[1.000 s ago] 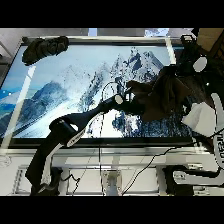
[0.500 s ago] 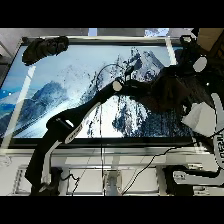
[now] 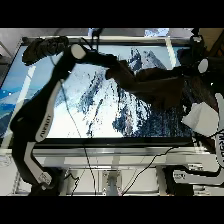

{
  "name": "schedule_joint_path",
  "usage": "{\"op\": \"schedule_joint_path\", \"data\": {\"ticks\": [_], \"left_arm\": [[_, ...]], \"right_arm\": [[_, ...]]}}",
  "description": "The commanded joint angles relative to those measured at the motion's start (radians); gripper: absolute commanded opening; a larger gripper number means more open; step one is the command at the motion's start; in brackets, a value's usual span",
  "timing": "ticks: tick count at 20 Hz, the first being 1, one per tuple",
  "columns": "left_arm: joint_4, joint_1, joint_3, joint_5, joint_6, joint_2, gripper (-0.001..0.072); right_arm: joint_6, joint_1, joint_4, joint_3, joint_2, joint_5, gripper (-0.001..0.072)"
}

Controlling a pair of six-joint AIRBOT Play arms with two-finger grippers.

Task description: Fold the shirts.

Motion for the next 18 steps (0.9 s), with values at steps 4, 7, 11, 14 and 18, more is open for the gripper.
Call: {"op": "schedule_joint_path", "data": {"ticks": [4, 7, 11, 14, 18], "left_arm": [[0.261, 0.235, 0.003, -0.177, -0.059, 0.164, 0.0012], [0.218, 0.312, 0.003, -0.218, -0.095, 0.186, 0.0012], [0.208, 0.311, 0.003, -0.267, -0.042, 0.231, 0.0011], [0.208, 0.312, 0.004, -0.195, -0.020, 0.326, 0.0011], [0.198, 0.311, 0.004, -0.206, 0.006, 0.512, 0.0011]], "right_arm": [[-0.006, -0.099, 0.159, 0.000, 0.000, 0.014, 0.0021], [-0.096, -0.088, 0.267, 0.003, 0.003, 0.043, 0.0021], [-0.219, -0.068, 0.446, 0.003, 0.053, 0.032, 0.0021], [-0.286, -0.061, 0.441, 0.017, 0.155, 0.031, 0.0021], [-0.346, -0.061, 0.446, 0.143, 0.321, 0.125, 0.0020]]}}
